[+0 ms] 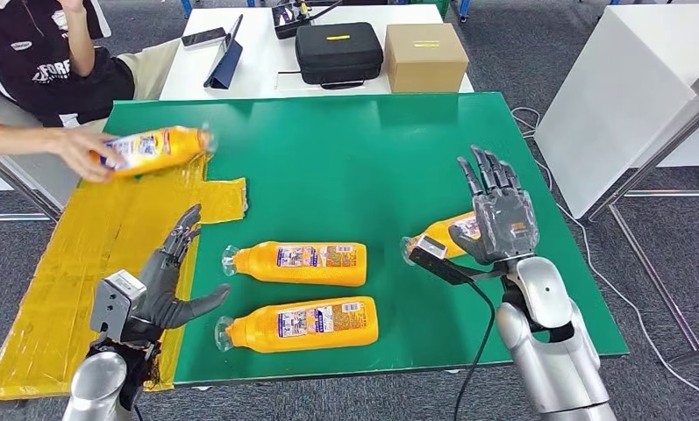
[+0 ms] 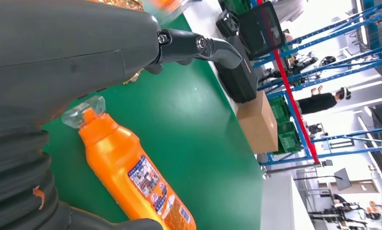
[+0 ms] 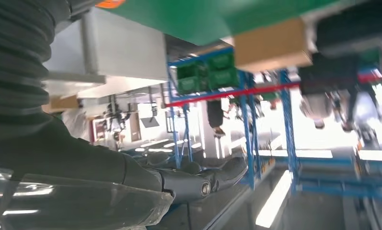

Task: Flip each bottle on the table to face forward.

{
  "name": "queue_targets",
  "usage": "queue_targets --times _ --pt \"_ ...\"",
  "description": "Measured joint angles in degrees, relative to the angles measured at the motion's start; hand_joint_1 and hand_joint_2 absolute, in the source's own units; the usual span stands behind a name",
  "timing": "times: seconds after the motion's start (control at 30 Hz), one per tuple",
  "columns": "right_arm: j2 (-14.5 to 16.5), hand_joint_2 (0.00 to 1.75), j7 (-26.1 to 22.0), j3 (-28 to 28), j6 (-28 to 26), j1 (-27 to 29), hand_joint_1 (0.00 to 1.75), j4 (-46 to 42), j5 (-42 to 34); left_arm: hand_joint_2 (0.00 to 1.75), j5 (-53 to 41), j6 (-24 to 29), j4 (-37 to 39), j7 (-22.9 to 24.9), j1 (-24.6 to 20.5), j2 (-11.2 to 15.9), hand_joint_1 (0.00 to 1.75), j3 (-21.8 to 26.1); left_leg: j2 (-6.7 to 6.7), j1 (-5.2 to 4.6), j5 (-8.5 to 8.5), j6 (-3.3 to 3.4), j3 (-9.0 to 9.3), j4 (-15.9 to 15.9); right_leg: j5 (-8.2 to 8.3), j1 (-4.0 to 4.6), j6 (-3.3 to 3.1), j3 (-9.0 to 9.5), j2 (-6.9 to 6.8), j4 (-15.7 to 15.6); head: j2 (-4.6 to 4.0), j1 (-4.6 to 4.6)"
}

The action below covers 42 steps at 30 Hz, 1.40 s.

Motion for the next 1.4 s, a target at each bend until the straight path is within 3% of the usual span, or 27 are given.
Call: queue_targets --times 0.13,0.33,0.57,0.77,1.0,1.4 --pt "-3.6 1.75 -0.8 -0.1 6.8 -2.6 0.0 3.9 0.3 1.75 0.7 -0.4 1.0 -0.1 -0.2 0.1 0.0 -0.7 0.0 -0.05 0.01 0.02 0.0 0.0 0.01 -0.05 0.01 0.0 0.0 0.0 0.01 -0.01" --pt "-9.1 1.75 -6.1 0.1 14.7 -9.5 0.0 12.3 -3.0 1.75 2.4 -1.2 2.5 -0.9 -0.5 0.2 0.0 -1.1 0.01 -0.07 0.01 0.02 -0.01 0.0 0.03 -0.06 0.03 0.01 0.0 0.0 0.0 -0.01" --pt "-13.6 1.75 -7.9 2.3 18.2 -18.7 0.0 23.8 -5.3 1.75 3.6 -3.0 2.5 -1.2 -0.4 0.3 0.0 -1.3 -0.02 -0.06 0.01 0.02 -0.01 0.0 0.03 -0.05 0.03 0.01 -0.01 0.0 0.0 -0.01" --pt "-14.7 1.75 -7.9 4.1 18.1 -22.6 0.0 30.8 -5.6 1.75 6.0 -5.8 2.6 -1.6 -0.5 0.1 0.0 -2.5 -0.01 -0.07 0.01 0.03 -0.02 0.0 0.02 -0.05 0.03 -0.01 0.0 0.0 0.0 -0.02" --pt "-14.6 1.75 -8.4 6.9 18.1 -26.4 0.0 36.8 -5.8 1.75 6.0 -5.5 2.4 -1.4 -0.8 -0.5 0.0 -6.0 -0.02 -0.07 0.01 0.03 -0.02 0.0 0.03 -0.05 0.03 0.01 -0.01 0.0 0.0 -0.02" --pt "-13.6 1.75 -8.6 10.1 18.1 -27.7 0.0 42.1 -5.8 1.75 6.4 -5.0 2.9 -1.1 -2.3 -0.5 0.0 -9.9 -0.03 -0.06 0.01 0.03 -0.02 0.0 0.03 -0.05 0.04 0.0 -0.01 0.0 0.0 -0.01"
